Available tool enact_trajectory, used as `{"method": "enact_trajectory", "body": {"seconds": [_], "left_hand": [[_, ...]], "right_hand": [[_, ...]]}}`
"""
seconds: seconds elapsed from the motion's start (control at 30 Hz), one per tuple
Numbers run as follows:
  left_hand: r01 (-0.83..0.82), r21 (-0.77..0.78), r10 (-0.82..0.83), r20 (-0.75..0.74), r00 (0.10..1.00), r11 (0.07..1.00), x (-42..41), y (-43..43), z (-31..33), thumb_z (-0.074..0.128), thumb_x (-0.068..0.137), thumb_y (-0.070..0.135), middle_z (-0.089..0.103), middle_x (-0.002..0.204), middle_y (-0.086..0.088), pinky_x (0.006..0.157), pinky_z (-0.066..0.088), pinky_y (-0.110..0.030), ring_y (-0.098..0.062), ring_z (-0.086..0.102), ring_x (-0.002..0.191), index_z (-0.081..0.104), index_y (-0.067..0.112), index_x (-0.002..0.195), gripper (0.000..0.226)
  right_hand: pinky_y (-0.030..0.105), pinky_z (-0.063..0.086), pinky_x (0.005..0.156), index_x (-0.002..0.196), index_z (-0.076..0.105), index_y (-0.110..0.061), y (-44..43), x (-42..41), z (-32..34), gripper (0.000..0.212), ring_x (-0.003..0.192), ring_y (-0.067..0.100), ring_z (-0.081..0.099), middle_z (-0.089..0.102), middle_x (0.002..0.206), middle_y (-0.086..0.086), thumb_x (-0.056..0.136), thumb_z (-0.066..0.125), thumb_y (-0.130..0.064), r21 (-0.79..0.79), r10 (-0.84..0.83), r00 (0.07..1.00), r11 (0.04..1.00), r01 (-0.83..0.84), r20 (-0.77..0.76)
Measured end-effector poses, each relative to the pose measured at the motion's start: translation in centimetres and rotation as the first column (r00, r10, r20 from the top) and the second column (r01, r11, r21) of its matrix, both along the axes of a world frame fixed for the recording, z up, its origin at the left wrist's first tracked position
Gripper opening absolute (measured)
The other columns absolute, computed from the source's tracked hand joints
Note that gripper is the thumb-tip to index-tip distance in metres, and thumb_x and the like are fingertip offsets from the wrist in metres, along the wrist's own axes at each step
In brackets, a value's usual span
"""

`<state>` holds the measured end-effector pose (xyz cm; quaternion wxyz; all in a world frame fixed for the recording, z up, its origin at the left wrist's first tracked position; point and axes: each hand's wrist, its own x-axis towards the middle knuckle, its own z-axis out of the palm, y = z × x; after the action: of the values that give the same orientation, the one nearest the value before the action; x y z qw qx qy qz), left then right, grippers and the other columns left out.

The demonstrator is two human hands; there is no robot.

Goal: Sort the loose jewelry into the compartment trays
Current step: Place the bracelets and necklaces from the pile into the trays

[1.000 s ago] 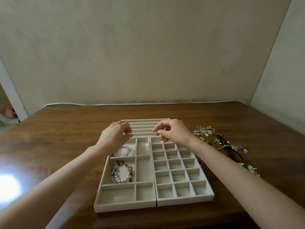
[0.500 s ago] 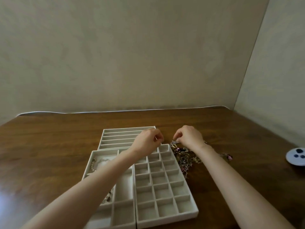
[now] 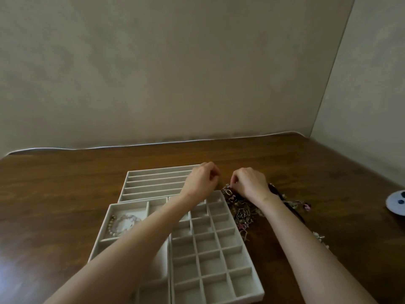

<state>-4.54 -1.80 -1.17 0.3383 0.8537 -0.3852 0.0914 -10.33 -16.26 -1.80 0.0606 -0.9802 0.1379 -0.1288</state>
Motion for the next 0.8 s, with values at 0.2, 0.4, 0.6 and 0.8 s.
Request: {"method": "enact_trajectory", "body": {"seconds": [0.2,0.4,0.6,0.8], "left_hand": [[0.011,-0.003,-0.012,-0.044,0.999,1.0,0.5,-1.4,-0.5,0.061,0.085,0.012,0.063,0.111,-0.003,0.088,0.049,-0.034,-0.018,0.056,0.103,0.057,0.012,0.11,0.026],[-0.009,-0.106,-0.015,-0.218,0.976,0.994,0.5,-1.9,-0.3,0.066,0.084,0.024,0.067,0.104,-0.004,0.082,0.054,-0.038,-0.017,0.062,0.095,0.059,0.015,0.107,0.026],[-0.045,-0.213,-0.017,-0.282,0.959,0.976,0.6,-1.6,0.3,0.062,0.088,0.022,0.064,0.082,0.002,0.067,0.05,-0.024,-0.014,0.059,0.078,0.062,0.013,0.091,0.01],[-0.132,-0.55,-0.272,-0.59,0.76,0.824,0.4,-0.9,1.8,0.05,0.095,0.015,0.068,0.078,-0.008,0.062,0.056,-0.023,-0.011,0.068,0.065,0.053,0.006,0.092,0.01]], "right_hand": [[0.024,0.048,0.072,0.095,0.07,-0.019,-1.2,-0.2,-0.1,0.012,0.09,0.012,0.062,0.065,0.096,-0.007,0.088,0.064,-0.027,0.25,0.033,0.98,0.965,-0.083,0.197],[0.016,0.05,0.065,0.087,0.067,-0.014,-0.9,-0.4,0.7,0.004,0.077,0.009,0.064,0.067,0.083,-0.003,0.086,0.066,-0.018,0.633,-0.014,0.919,0.729,-0.261,0.395],[0.021,0.054,0.068,0.09,0.061,-0.008,-0.6,-0.5,0.9,0.004,0.078,0.014,0.065,0.066,0.085,0.006,0.088,0.062,-0.011,0.748,-0.065,0.877,0.554,-0.366,0.476],[0.018,0.048,0.056,0.093,0.066,-0.01,-0.7,-0.6,1.3,0.006,0.055,0.008,0.056,0.062,0.074,0.0,0.088,0.063,-0.012,0.812,-0.049,0.874,0.399,-0.427,0.483]]}}
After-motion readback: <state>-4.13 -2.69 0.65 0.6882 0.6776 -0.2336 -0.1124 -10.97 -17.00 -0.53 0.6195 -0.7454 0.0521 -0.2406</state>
